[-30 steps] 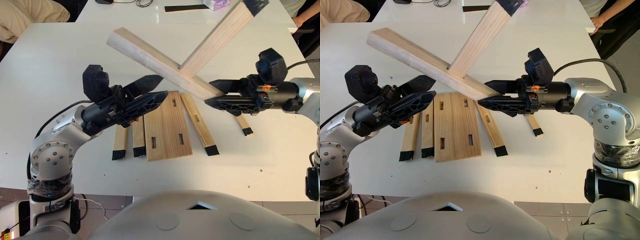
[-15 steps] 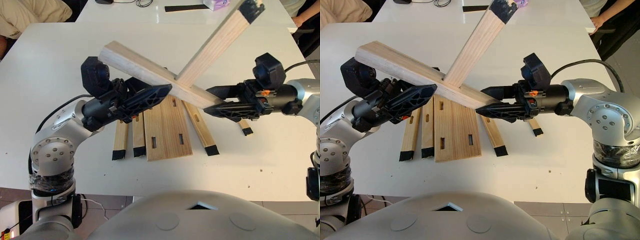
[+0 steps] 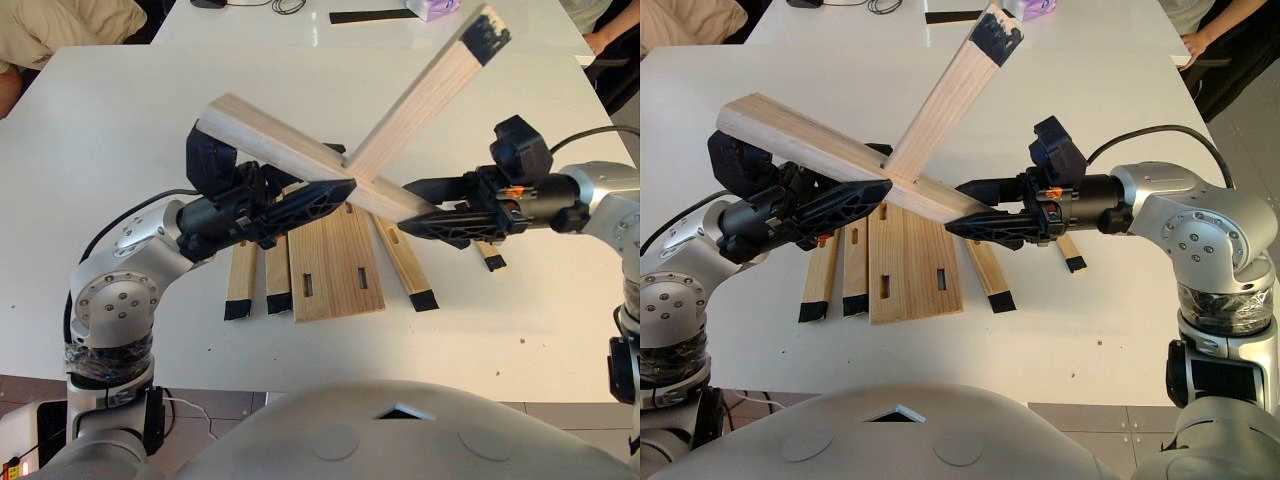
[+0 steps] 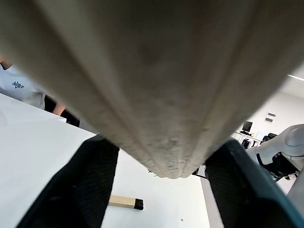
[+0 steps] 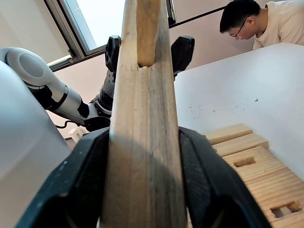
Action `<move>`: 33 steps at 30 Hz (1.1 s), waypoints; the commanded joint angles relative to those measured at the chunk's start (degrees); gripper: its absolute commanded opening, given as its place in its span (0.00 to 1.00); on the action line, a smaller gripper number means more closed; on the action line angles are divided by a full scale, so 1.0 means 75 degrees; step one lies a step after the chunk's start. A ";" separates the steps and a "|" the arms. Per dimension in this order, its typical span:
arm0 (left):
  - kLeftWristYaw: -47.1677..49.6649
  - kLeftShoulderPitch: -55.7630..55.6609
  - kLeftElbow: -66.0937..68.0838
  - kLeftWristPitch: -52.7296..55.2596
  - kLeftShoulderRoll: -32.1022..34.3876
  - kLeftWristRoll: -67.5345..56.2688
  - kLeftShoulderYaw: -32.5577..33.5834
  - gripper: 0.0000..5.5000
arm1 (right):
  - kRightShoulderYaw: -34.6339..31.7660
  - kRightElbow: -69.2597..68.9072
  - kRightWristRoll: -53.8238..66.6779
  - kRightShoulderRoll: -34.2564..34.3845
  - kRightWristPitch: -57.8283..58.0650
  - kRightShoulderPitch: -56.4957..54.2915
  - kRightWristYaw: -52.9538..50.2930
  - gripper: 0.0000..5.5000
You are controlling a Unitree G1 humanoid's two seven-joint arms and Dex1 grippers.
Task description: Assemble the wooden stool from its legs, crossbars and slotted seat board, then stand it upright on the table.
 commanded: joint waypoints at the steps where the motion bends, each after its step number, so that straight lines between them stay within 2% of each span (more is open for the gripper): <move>1: -0.0216 0.0027 -0.0110 -0.0097 0.0010 -0.0139 0.0145 0.39 | 0.0148 -0.0069 -0.0175 0.0006 -0.0144 -0.0041 0.0118 0.37; 9: -0.0491 0.0115 -0.0119 -0.0067 0.0067 0.0108 -0.0018 0.37 | 0.0293 -0.0085 -0.0514 0.0022 -0.0374 -0.0122 0.0065 0.37; 10: -0.0509 0.0114 -0.0087 -0.0067 0.0073 0.0140 -0.0006 0.37 | 0.0344 -0.0084 -0.0641 0.0061 -0.0465 -0.0150 0.0032 0.44; 16: -0.0458 0.0006 0.0089 -0.0118 0.0134 0.0401 0.0140 0.37 | 0.0613 0.0019 -0.1528 -0.0134 -0.0884 -0.0041 -0.0019 0.59; 18: -0.0613 0.0044 0.0055 -0.0095 0.0402 0.0448 0.0394 0.37 | 0.0612 0.0180 -0.2007 -0.0381 -0.1222 0.0197 0.0108 0.60; 24: -0.1047 0.0821 -0.0566 0.0120 0.1640 0.0650 0.1464 0.37 | -0.0272 0.0828 -0.2571 -0.0842 -0.1802 0.0943 0.0108 0.60; 29: -0.1945 0.2031 -0.1404 0.0227 0.2713 0.1041 0.2339 0.37 | -0.1285 0.0466 -0.2526 -0.1001 -0.1880 0.2003 -0.0121 0.60; 33: -0.2792 0.2372 -0.1290 0.0079 0.3248 0.1672 0.2133 0.37 | -0.1793 -0.0080 -0.2429 -0.0755 -0.1890 0.2731 -0.0547 0.60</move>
